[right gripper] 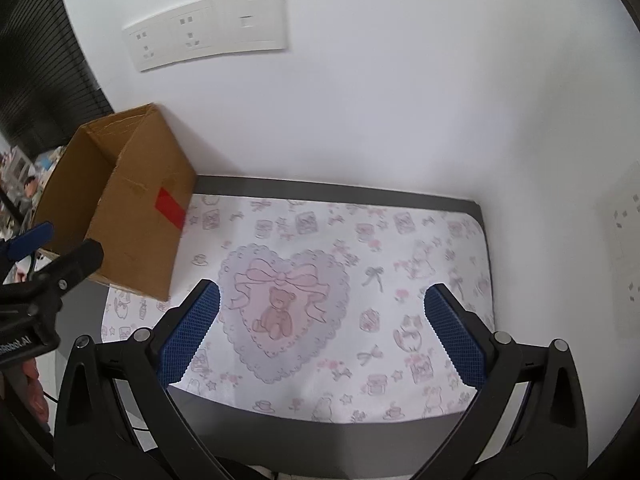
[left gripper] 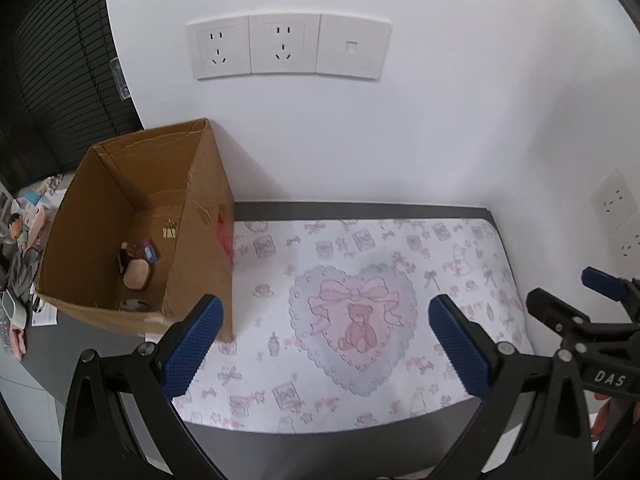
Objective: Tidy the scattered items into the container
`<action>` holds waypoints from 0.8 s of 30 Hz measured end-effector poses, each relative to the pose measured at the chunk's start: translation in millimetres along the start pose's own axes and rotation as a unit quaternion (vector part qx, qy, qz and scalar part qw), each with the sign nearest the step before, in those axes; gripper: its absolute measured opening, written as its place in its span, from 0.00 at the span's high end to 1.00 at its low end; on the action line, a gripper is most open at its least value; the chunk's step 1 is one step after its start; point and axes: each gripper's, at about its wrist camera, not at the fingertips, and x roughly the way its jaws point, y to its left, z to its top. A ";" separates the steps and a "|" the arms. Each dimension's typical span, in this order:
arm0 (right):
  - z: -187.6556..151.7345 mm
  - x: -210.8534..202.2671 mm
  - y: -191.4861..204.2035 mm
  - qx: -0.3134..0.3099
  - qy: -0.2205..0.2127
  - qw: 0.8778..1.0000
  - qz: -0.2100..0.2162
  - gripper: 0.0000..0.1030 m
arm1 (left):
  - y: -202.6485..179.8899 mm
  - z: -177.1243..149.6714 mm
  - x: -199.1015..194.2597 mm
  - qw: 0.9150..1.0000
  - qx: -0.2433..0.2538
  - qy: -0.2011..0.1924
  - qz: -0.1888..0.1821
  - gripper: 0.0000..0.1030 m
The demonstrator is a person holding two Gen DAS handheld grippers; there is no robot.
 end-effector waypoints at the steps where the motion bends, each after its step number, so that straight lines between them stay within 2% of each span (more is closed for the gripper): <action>1: -4.4 -5.5 -4.5 0.006 0.000 1.000 -0.003 0.00 | -3.0 -2.2 -5.0 1.000 0.002 0.000 -0.001 0.01; 4: -16.3 -19.3 -11.4 0.011 0.007 1.000 -0.015 0.00 | -9.3 -8.4 -23.3 1.000 0.009 0.006 0.000 0.01; 8: -32.0 -41.7 -18.5 0.019 0.014 1.000 -0.015 0.00 | -10.1 -15.8 -46.4 0.999 0.014 0.010 0.038 0.01; 15: -49.1 -67.1 -12.9 0.020 0.023 1.000 0.005 0.00 | -0.9 -32.2 -65.4 0.997 0.009 0.031 0.075 0.01; 24: -53.8 -80.7 5.7 0.013 0.023 0.999 0.022 0.00 | -1.7 -39.2 -72.9 0.996 0.014 0.041 0.073 0.01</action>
